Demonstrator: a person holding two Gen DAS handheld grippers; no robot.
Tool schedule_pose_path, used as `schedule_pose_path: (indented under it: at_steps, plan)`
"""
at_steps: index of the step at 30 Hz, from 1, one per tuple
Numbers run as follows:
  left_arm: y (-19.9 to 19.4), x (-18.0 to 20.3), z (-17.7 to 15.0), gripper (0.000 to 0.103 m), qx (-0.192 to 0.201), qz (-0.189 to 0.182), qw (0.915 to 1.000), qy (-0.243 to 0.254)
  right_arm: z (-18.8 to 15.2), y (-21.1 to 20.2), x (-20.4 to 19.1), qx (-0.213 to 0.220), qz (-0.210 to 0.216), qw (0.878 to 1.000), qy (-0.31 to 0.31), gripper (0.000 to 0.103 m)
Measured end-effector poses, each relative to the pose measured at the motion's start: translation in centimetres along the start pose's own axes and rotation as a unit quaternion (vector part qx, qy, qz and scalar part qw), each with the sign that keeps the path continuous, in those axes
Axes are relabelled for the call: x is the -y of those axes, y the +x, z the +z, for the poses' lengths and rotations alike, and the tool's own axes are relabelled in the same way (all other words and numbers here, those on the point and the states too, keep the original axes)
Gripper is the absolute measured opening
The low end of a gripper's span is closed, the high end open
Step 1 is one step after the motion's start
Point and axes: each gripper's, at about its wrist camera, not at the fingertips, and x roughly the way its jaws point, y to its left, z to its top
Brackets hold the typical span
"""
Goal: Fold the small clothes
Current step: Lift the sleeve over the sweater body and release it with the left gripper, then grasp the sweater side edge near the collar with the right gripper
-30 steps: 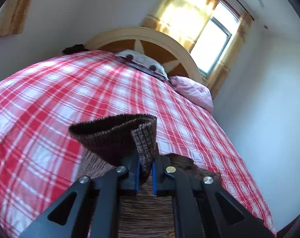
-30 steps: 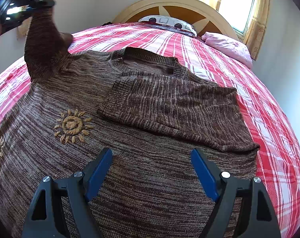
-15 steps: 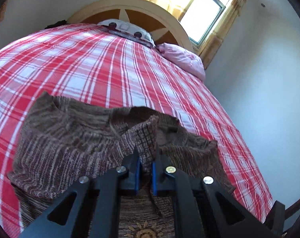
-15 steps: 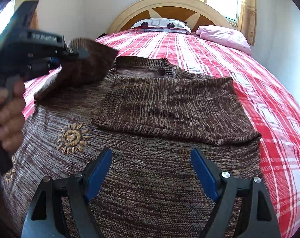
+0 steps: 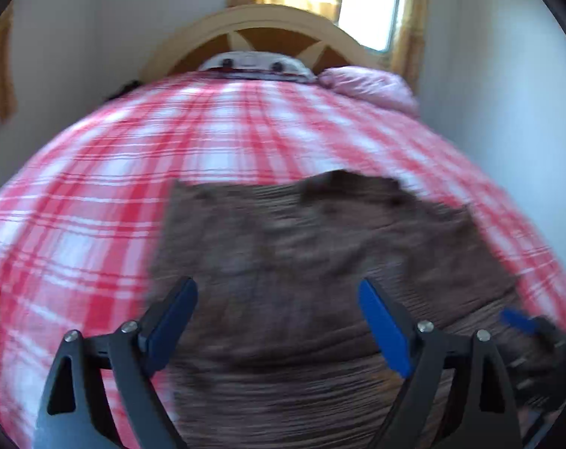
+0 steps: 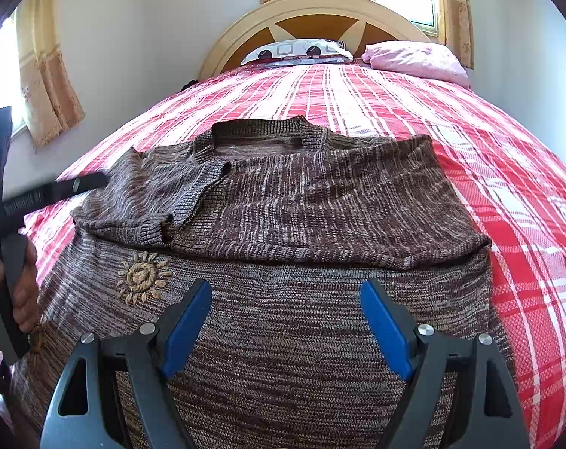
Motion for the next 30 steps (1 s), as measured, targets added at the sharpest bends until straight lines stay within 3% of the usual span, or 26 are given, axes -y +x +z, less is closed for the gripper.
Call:
schedule_pose_path:
  at_steps: [2, 3, 7, 10, 16, 19, 22, 27, 30]
  plan:
    - [0.4, -1.9, -0.7, 0.091, -0.018, 0.06, 0.998, 0.011, 0.0, 0.1, 0.1, -0.001, 0.003, 1.0, 0.002, 0.082]
    - [0.6, -2.8, -0.9, 0.091, -0.027, 0.072, 0.997, 0.008, 0.0, 0.1, 0.1, -0.002, 0.005, 1.0, 0.002, 0.082]
    - [1.6, -5.3, -2.1, 0.091, -0.064, 0.043, 0.9957, -0.051, 0.1, 0.1, 0.3, -0.001, 0.019, 1.0, 0.008, 0.082]
    - [2.1, -5.3, -2.4, 0.093, -0.078, 0.039, 0.9949, -0.051, 1.0, -0.5, 0.6, -0.011, 0.064, 0.998, 0.022, 0.082]
    - [0.8, -6.8, -2.9, 0.096, -0.04, 0.013, 0.9952, -0.089, 5.5, -1.1, -2.1, -0.031, 0.108, 0.993, 0.029, 0.082]
    - [0.5, -8.3, -3.1, 0.1, -0.029, -0.003, 0.9905, -0.135, 7.7, 1.4, -3.8, -0.053, 0.107, 0.993, 0.023, 0.072]
    - [0.6, -9.1, -3.2, 0.1, -0.026, -0.023, 0.9854, -0.167, 9.0, 4.5, -3.4, -0.078, 0.109, 0.989, 0.058, 0.064]
    - [0.8, -8.9, -3.0, 0.1, -0.027, -0.018, 0.9862, -0.162, 9.4, 9.4, -2.8, -0.117, 0.114, 0.979, 0.124, 0.053]
    - [1.0, -8.9, -2.9, 0.101, -0.027, -0.019, 0.9865, -0.16, 9.1, 10.2, -3.7, -0.118, 0.122, 0.978, 0.124, 0.047]
